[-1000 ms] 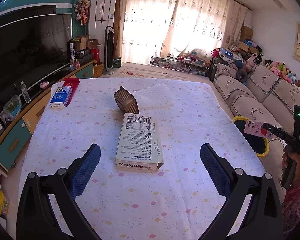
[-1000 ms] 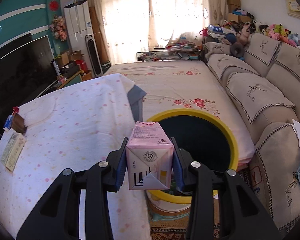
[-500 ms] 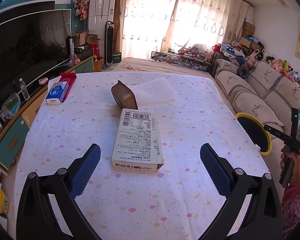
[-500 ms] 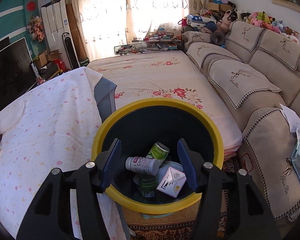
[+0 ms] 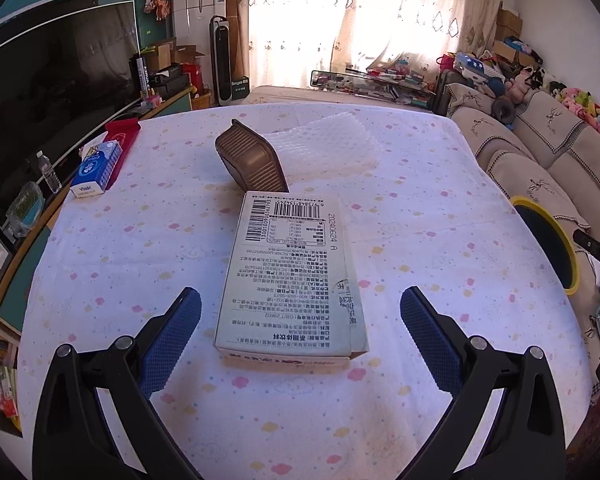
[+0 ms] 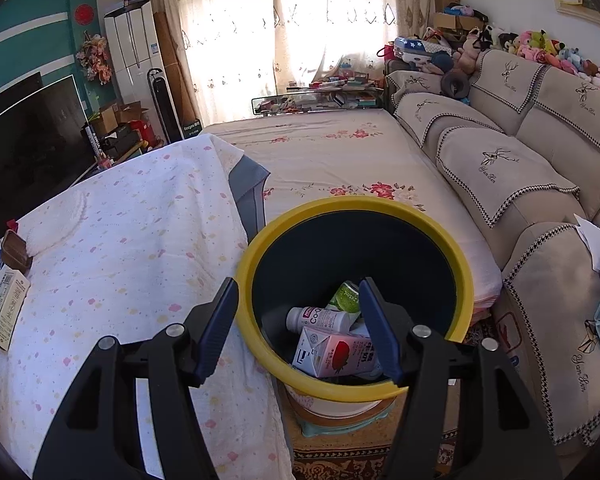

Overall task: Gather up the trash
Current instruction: 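Grasp the white printed box with the left gripper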

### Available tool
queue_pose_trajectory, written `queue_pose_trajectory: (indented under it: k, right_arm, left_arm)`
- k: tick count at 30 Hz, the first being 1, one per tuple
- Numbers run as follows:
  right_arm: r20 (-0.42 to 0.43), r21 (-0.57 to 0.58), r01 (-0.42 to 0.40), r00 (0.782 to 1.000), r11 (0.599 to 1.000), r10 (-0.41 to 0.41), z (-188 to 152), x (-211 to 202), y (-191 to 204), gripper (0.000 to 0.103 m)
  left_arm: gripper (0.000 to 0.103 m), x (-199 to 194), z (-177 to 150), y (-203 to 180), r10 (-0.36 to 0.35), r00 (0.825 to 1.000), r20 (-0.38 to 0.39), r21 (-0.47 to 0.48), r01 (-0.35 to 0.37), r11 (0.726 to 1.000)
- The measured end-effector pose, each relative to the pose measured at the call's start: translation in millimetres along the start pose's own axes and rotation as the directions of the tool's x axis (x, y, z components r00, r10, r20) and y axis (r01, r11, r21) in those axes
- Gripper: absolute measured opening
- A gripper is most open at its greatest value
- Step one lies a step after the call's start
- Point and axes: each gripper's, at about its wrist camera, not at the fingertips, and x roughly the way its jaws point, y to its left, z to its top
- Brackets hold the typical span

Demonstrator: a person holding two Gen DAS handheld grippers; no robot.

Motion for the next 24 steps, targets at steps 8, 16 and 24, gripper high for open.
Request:
queue_pose_trajectory:
  k: [8,16,24]
  right_arm:
    - [-0.015,-0.008,-0.020,1.000,1.000,0.020,-1.3,4.5,6.6,0.060]
    - [-0.025,-0.008,-0.031,0.999,0.999,0.031,-0.6,7.8,8.2,0.060]
    - [-0.017,-0.011,-0.050,0.999,0.999,0.050,-1.4,3.2,11.2,0.060]
  left_arm:
    - [0.098,42.5,11.2,4.1,0.034,0.997,-0.075,0.005,-0.034,0.999]
    - [0.095,58.6,16.7,9.3,0.047,0.993,-0.107,-0.014,-0.049,0.999]
    - [0.071,50.5,14.2,14.6,0.020,0.996,-0.092,-0.027,-0.023,0.999]
